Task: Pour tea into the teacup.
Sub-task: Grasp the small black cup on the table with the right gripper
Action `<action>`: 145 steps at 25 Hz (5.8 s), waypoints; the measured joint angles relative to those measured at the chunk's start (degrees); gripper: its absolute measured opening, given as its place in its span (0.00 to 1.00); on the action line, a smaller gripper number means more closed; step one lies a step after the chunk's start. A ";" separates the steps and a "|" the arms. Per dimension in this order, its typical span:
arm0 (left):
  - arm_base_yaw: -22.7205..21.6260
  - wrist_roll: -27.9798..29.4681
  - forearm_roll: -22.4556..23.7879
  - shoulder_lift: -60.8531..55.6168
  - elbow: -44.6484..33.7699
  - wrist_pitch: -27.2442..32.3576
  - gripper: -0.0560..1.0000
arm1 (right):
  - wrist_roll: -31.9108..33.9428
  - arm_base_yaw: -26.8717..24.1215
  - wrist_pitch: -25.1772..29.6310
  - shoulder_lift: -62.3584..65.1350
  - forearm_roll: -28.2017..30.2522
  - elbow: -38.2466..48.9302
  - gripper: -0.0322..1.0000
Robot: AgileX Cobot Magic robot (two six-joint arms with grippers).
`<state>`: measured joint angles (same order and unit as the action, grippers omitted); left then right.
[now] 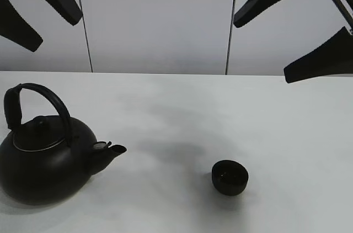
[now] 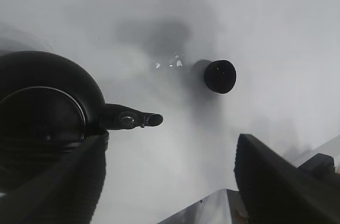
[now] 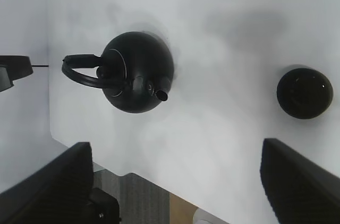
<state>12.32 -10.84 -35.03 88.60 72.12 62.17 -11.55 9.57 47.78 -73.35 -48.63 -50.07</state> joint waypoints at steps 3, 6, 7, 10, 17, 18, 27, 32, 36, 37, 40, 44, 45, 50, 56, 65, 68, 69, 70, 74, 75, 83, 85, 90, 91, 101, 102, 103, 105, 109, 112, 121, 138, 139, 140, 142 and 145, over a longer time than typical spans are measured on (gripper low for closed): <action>0.00 0.00 0.05 0.00 0.00 0.00 0.53 | 0.00 0.00 0.00 0.00 -0.04 0.00 0.60; 0.00 0.00 0.05 0.00 0.00 0.00 0.53 | -0.12 0.00 0.00 0.00 -0.06 0.00 0.60; 0.00 0.00 0.05 0.00 0.00 0.00 0.53 | -0.24 0.00 0.00 0.00 -0.11 0.00 0.60; 0.00 0.00 0.05 0.00 0.00 0.00 0.53 | -0.24 0.00 1.06 -0.05 0.83 -1.00 0.60; 0.00 0.00 0.05 0.00 0.00 -1.01 0.53 | 6.89 0.00 14.72 -2.16 14.82 -17.09 0.60; 0.00 0.00 0.05 0.00 0.00 -1.00 0.53 | 8.61 0.00 16.73 -2.81 17.32 -19.92 0.60; 0.00 0.00 0.05 0.00 0.00 -1.07 0.53 | 13.03 5.73 22.82 -12.20 28.54 -30.55 0.60; 0.00 0.00 0.05 0.00 0.00 -1.12 0.53 | 14.35 11.91 22.82 -18.17 33.00 -30.55 0.59; 0.00 0.00 0.05 0.00 0.00 -1.12 0.53 | 14.95 13.47 22.69 -21.05 35.12 -30.55 0.58; 0.00 0.00 0.05 0.00 0.00 -1.12 0.53 | 14.95 13.92 22.69 -21.62 35.96 -30.55 0.58; 0.00 0.00 0.05 0.00 0.00 -1.12 0.53 | 14.95 15.76 22.69 -23.37 38.99 -30.55 0.58; 0.00 0.00 0.05 0.00 0.00 -1.12 0.53 | 15.02 17.54 21.86 -24.50 41.83 -30.55 0.58; 0.00 0.00 0.05 0.00 0.00 -1.12 0.53 | 15.02 17.87 21.42 -24.72 42.06 -30.55 0.58; 0.00 0.00 0.05 0.00 0.00 -1.12 0.53 | 15.14 20.46 20.09 -27.49 43.88 -30.22 0.58; 0.00 0.00 0.05 0.00 0.00 -1.12 0.53 | 17.33 21.16 16.19 -28.46 48.05 -24.02 0.58; 0.00 0.00 0.05 0.00 0.00 -1.12 0.53 | 20.69 21.16 5.02 -28.46 44.55 -15.90 0.58; 0.00 0.00 0.05 0.00 0.00 -1.12 0.53 | 22.55 21.16 1.78 -28.46 44.56 -14.41 0.58; 0.00 0.00 0.05 0.00 0.00 -1.12 0.53 | 23.08 21.16 0.61 -28.46 44.56 -13.72 0.58; 0.00 0.00 0.05 0.00 0.00 -1.12 0.53 | 23.59 21.16 -0.21 -28.46 44.56 -13.03 0.58; 0.00 0.00 0.00 0.00 0.00 -1.12 0.53 | 24.84 21.16 -3.97 -28.46 44.36 -9.48 0.58; 0.00 0.00 -0.01 0.00 0.00 -1.12 0.53 | 24.99 21.16 -4.84 -28.46 44.06 -8.97 0.58; 0.00 0.00 -0.01 0.00 0.00 -1.12 0.53 | 26.56 21.16 -7.83 -31.29 43.18 -8.37 0.58; 0.00 0.00 -0.01 0.00 0.00 -1.12 0.53 | 26.91 21.16 -8.87 -32.11 43.17 -8.37 0.58; 0.00 0.00 -0.01 0.00 0.00 -1.12 0.53 | 28.01 21.16 -9.37 -32.16 43.07 -8.37 0.58; 0.00 0.00 -0.01 0.00 0.00 -1.12 0.53 | 28.34 21.16 -9.37 -32.16 43.07 -8.37 0.58; 0.00 0.00 -0.01 0.00 0.00 -1.12 0.53 | 32.70 21.16 -6.46 -32.18 43.85 -9.28 0.58; 0.00 0.00 -0.01 0.00 0.00 -1.12 0.53 | 32.76 21.16 -5.43 -32.18 44.04 -9.95 0.58; 0.00 0.00 -0.01 0.00 0.00 -1.12 0.53 | 32.89 21.16 -4.38 -32.18 44.55 -10.87 0.58; 0.00 0.00 -0.01 0.00 0.00 -1.12 0.53 | 33.83 21.16 -3.06 -32.18 46.04 -12.44 0.58; 0.00 0.00 -0.01 0.00 0.00 -1.12 0.53 | 35.55 21.16 -1.42 -32.18 47.85 -12.99 0.58; 0.00 0.00 -0.01 0.00 0.00 -1.12 0.53 | 35.73 21.16 -1.25 -32.18 47.73 -12.99 0.58; 0.00 0.00 -0.01 0.00 0.00 -1.12 0.53 | 35.75 21.16 -0.04 -35.94 46.68 -15.63 0.58; 0.00 0.00 -0.01 0.00 0.00 -1.12 0.53 | 35.51 21.16 1.93 -41.88 45.39 -20.07 0.56; 0.00 0.00 -0.01 0.00 0.00 -1.12 0.53 | 35.51 21.16 1.89 -41.88 45.31 -20.30 0.56; 0.00 0.00 -0.01 0.00 0.00 -1.12 0.53 | 35.51 21.16 1.83 -41.88 45.29 -20.35 0.56; 0.00 0.00 -0.01 0.00 0.00 -1.12 0.53 | 35.51 21.16 1.59 -41.88 45.29 -20.42 0.56; 0.00 0.00 -0.01 0.00 0.00 -1.12 0.53 | 35.51 21.16 1.59 -41.88 45.29 -20.42 0.52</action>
<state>12.32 -10.84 -35.03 88.60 72.12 61.05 23.95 30.73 49.36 -115.23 -3.35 -70.49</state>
